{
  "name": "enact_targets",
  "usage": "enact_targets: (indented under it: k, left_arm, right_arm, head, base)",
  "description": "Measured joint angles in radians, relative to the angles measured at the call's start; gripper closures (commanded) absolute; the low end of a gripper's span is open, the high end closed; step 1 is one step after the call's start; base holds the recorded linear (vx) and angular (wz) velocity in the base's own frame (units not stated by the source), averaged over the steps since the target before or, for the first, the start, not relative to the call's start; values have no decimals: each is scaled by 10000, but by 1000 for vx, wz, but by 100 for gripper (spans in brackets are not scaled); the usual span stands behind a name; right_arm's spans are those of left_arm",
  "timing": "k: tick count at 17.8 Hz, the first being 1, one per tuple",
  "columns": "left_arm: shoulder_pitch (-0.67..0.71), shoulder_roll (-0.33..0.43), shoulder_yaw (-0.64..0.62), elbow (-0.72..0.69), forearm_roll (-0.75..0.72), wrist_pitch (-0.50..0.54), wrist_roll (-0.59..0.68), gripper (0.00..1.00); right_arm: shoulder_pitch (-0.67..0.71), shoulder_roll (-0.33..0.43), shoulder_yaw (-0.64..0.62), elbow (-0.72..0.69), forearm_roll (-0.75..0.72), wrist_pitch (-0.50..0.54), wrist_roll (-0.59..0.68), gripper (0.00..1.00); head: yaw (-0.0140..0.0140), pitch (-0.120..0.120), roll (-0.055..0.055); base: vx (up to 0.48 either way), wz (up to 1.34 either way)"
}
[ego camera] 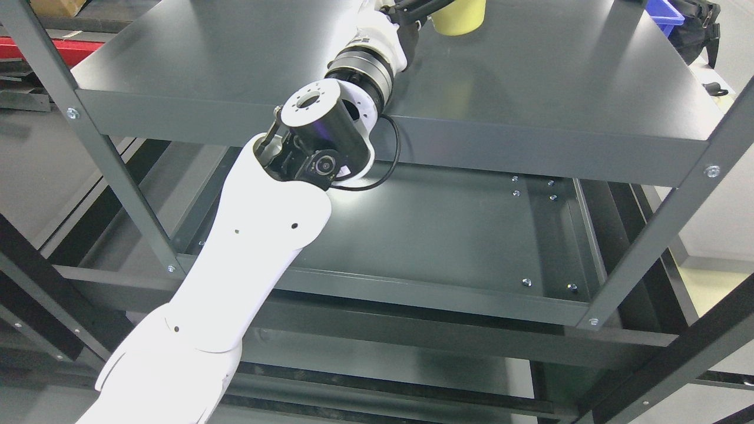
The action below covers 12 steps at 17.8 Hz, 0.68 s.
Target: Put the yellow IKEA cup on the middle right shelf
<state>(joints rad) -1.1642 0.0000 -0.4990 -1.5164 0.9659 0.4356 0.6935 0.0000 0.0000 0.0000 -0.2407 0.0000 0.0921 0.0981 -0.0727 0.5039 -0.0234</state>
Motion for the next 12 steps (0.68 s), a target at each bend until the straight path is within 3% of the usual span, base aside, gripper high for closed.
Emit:
enact_targets:
  k: [6,12]
  left_arm:
    - [-91,0,-283,223,-527,4,0,2]
    - [-103,0,-433,204,-1496,21,5,1]
  right_arm:
    - [0,0,0,0,0,0,0,1]
    - [0,0,0,0,0,0,0,1]
  head:
    - [0,0,0]
    - [0,0,0]
  base:
    - [0,0]
    - [-11,0]
